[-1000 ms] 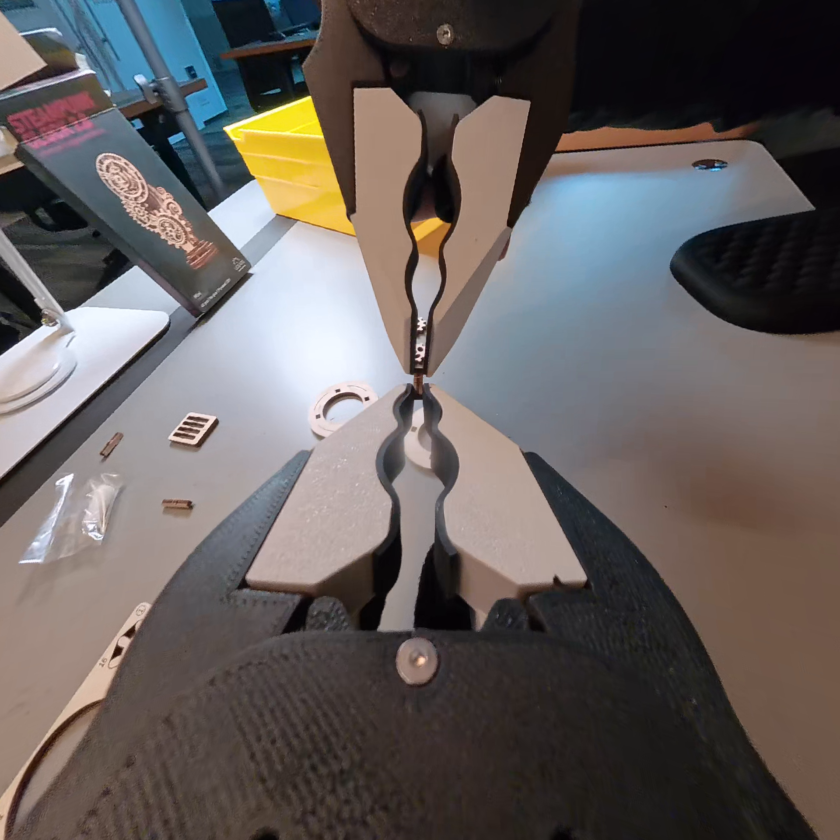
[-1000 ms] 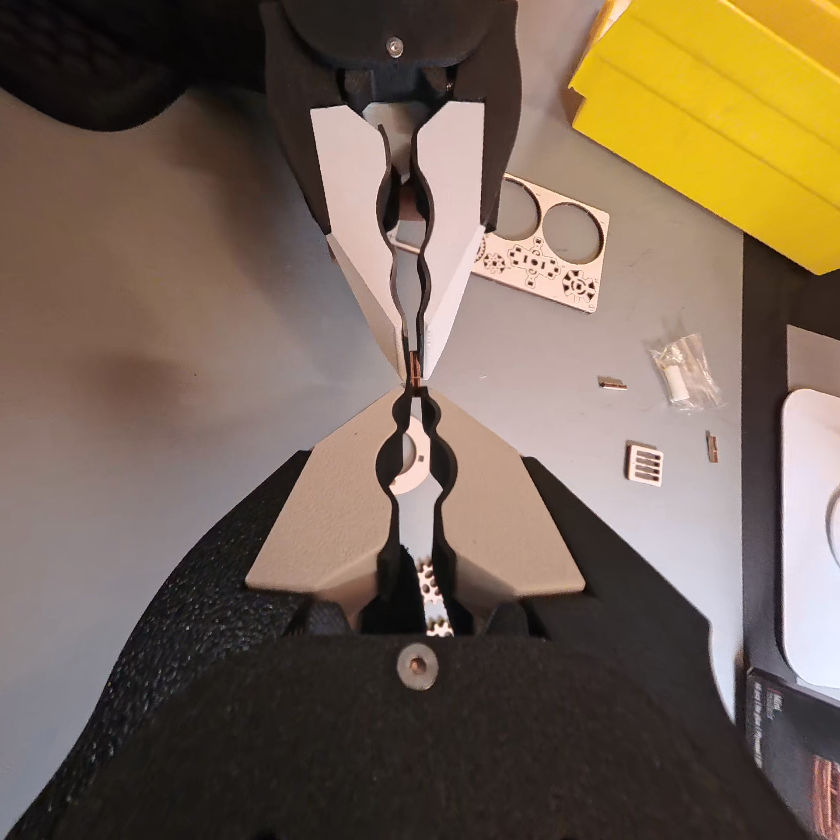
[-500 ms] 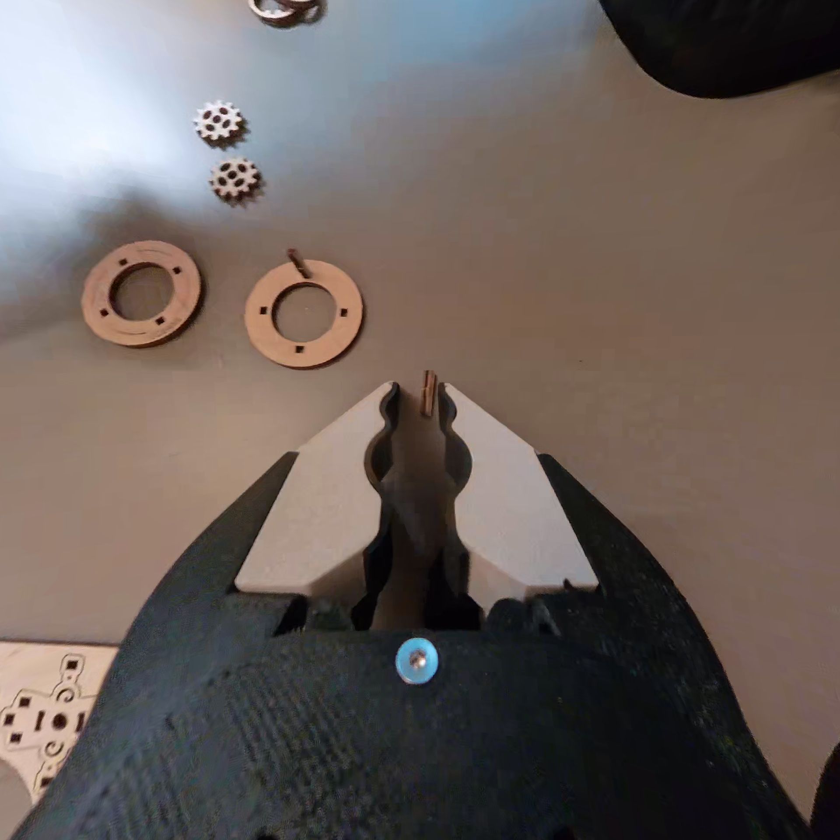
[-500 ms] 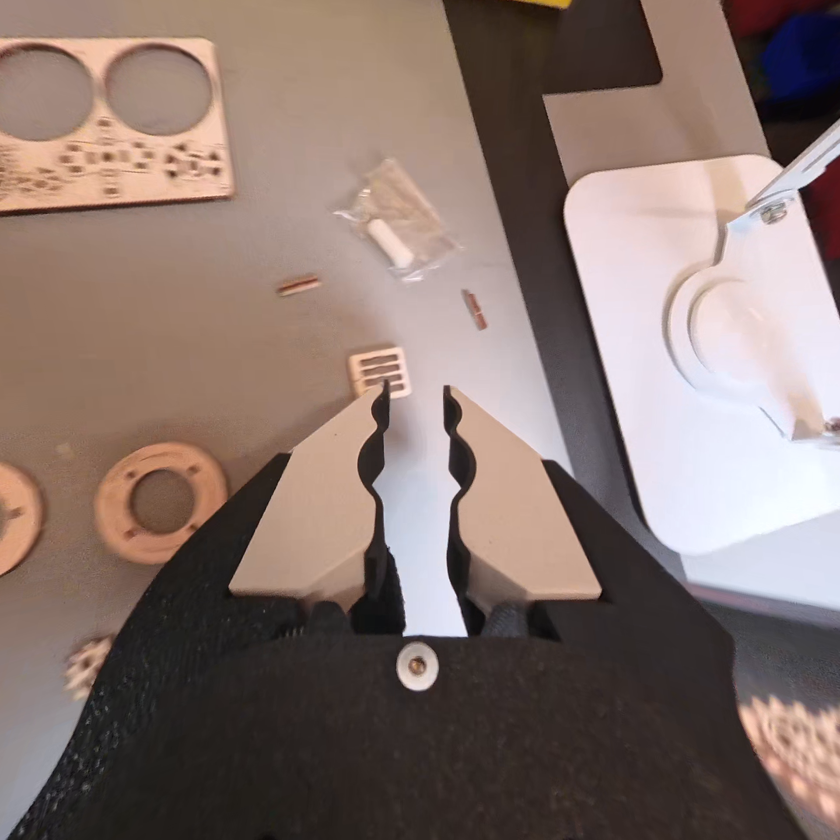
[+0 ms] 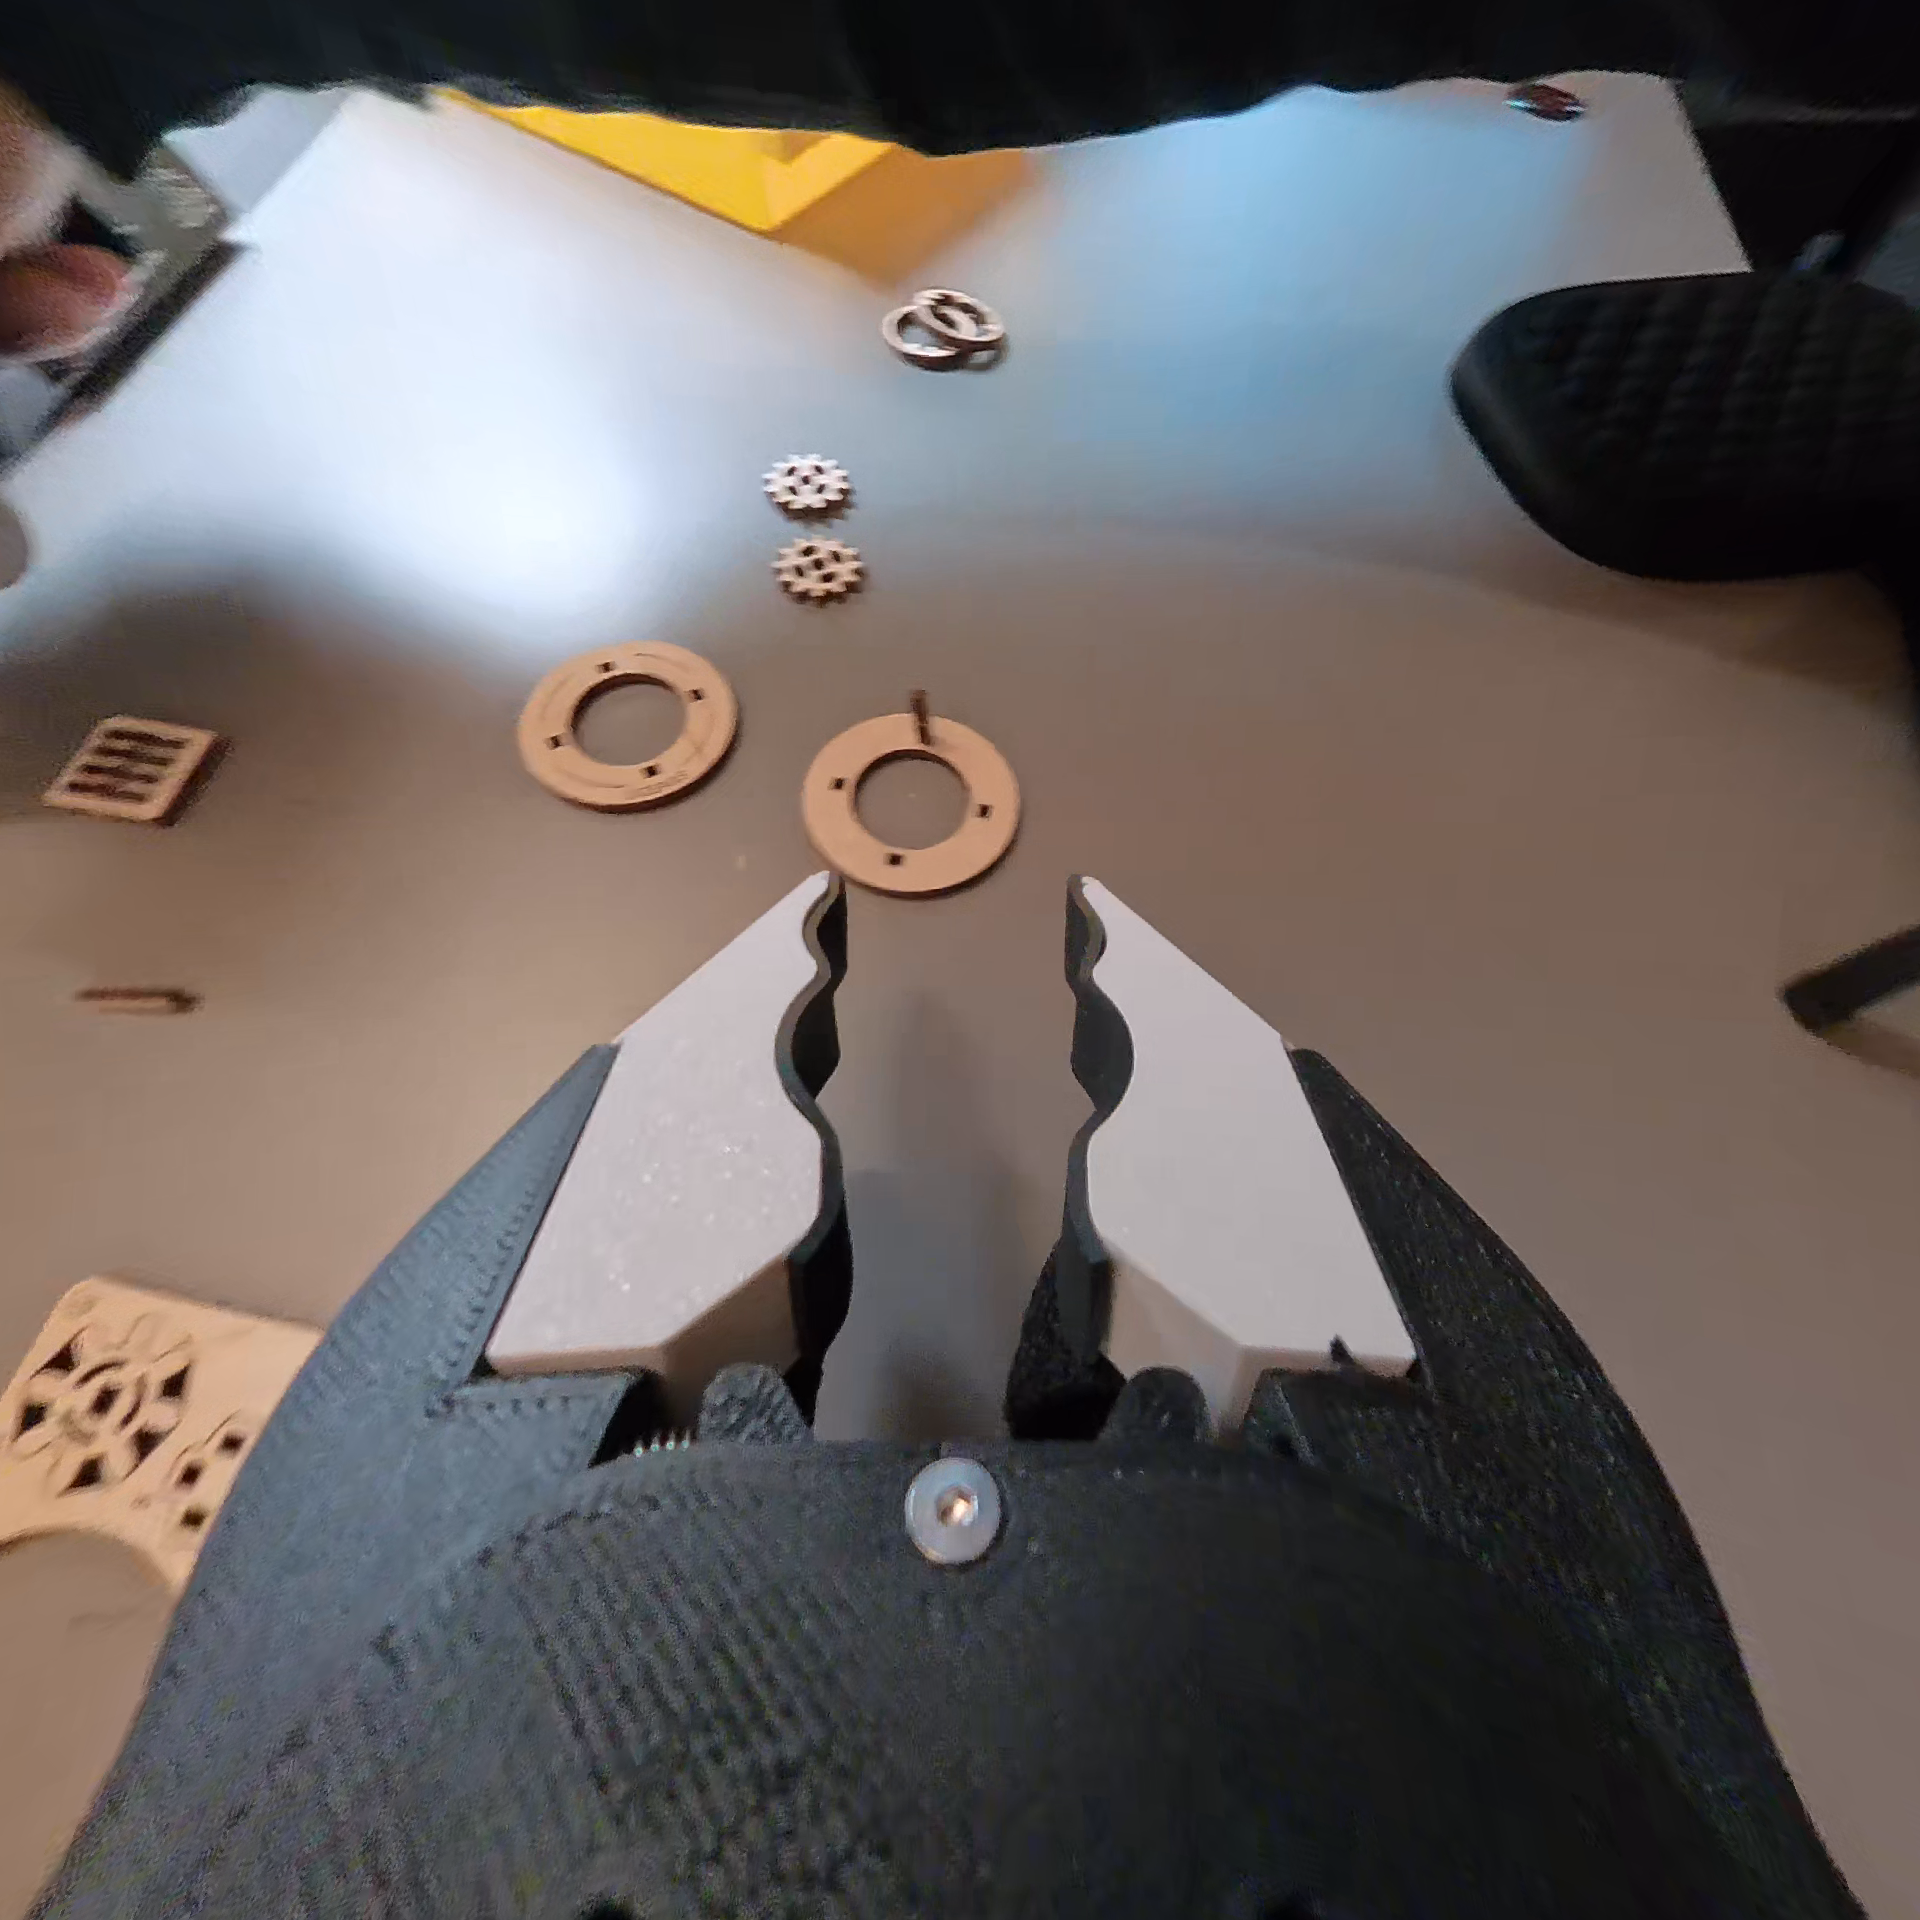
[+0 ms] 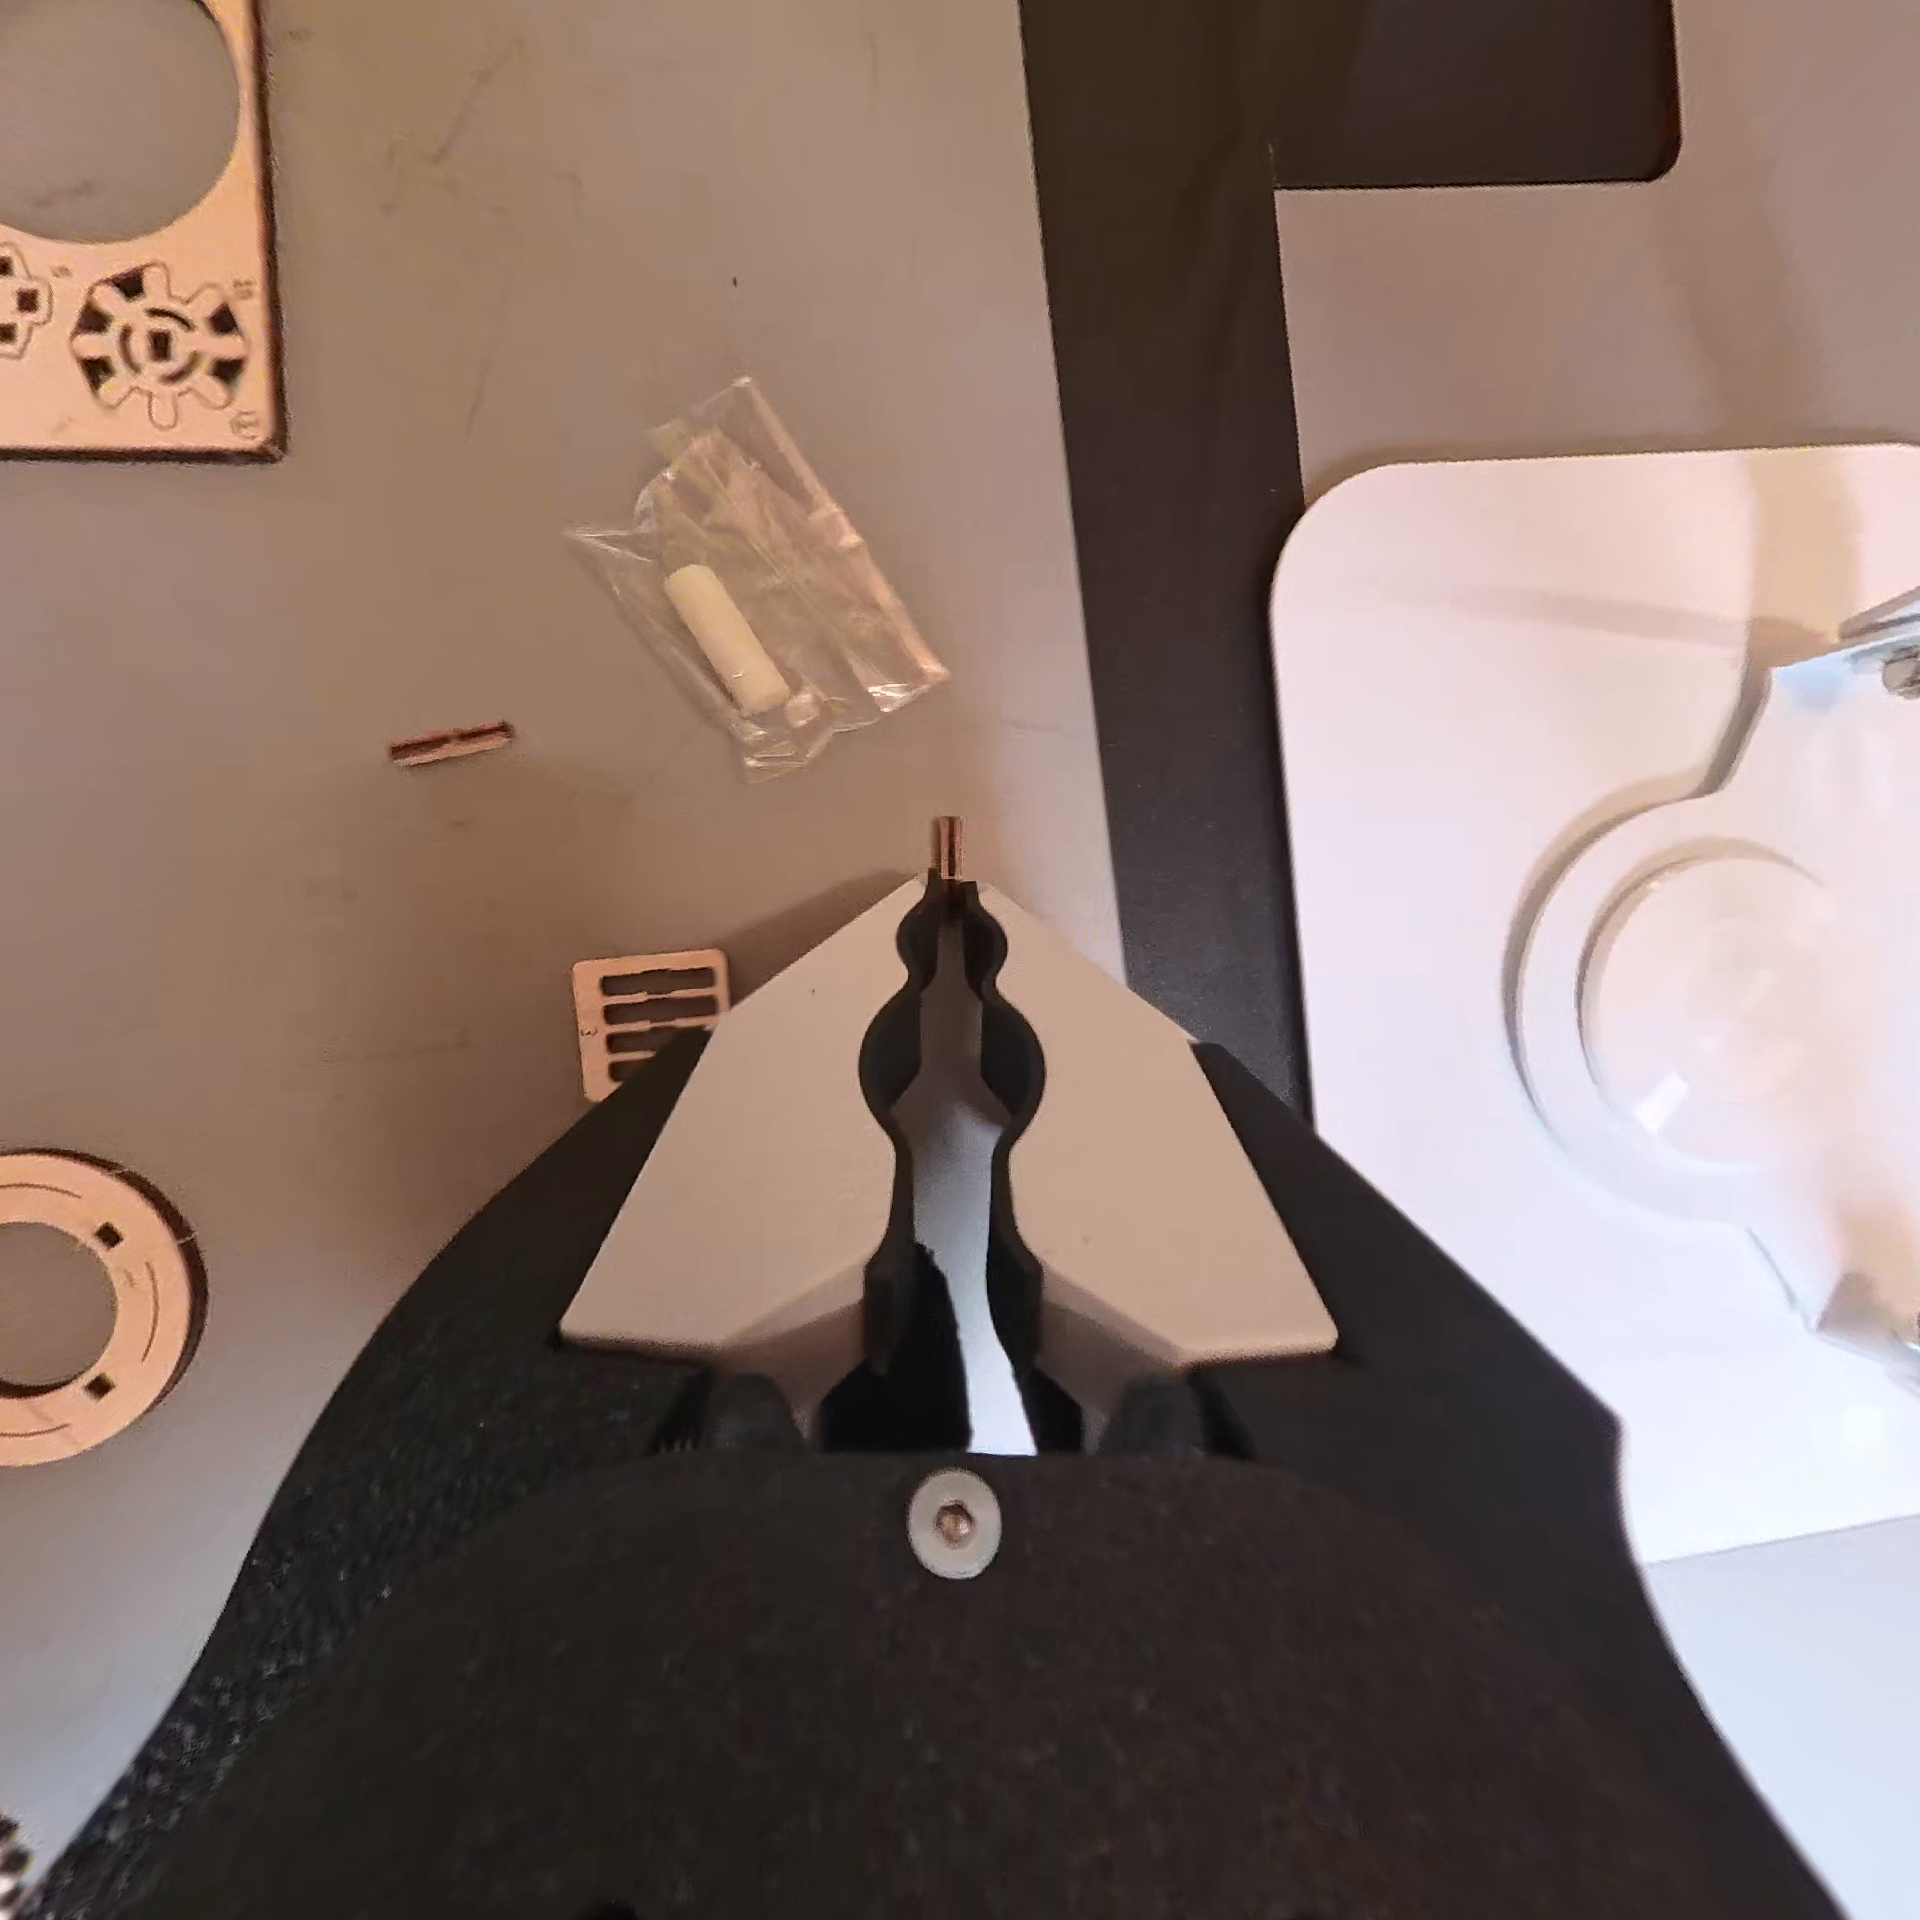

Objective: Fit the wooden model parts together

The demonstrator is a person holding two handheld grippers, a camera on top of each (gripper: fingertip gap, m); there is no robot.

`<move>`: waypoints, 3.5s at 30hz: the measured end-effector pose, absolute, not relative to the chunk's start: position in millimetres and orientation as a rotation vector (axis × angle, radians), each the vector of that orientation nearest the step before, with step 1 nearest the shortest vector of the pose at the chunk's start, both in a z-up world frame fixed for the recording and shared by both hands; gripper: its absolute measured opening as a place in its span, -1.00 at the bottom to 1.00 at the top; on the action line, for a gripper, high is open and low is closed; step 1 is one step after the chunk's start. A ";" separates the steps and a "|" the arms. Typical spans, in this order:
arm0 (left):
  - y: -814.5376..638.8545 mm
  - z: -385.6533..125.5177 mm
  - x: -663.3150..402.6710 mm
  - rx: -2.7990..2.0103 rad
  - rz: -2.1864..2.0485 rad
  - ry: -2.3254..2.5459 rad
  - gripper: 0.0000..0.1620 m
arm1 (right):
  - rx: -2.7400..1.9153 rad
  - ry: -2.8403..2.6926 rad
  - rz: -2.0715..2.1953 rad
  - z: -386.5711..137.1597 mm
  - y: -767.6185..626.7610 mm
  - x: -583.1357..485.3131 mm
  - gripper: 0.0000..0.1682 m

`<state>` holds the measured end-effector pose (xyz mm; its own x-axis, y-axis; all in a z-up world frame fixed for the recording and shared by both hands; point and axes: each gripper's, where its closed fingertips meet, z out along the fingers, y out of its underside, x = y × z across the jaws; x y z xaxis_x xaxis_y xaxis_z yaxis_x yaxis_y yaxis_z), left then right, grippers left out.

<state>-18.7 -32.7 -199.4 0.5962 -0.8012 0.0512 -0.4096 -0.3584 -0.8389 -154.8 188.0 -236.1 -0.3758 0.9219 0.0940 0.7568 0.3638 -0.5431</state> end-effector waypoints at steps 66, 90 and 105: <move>-17.4 -101.6 7.2 -1.650 -1.432 0.141 -0.99 | -1.075 -1.587 0.889 -105.8 -17.9 16.6 -0.82; -17.3 -104.9 7.0 -1.590 -1.735 -0.018 -0.99 | -0.995 -1.606 0.862 -107.1 -21.7 11.3 -0.97; -15.8 -109.8 7.7 -1.617 -1.698 -0.009 -0.98 | -1.007 -1.679 0.803 -111.5 -20.1 12.5 -1.00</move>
<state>7.7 -15.8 -109.8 0.1086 -0.5132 0.8514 0.5226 -0.6991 -0.4880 12.5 -20.1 -111.5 -0.1747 0.8979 0.4041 0.2493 0.4374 -0.8640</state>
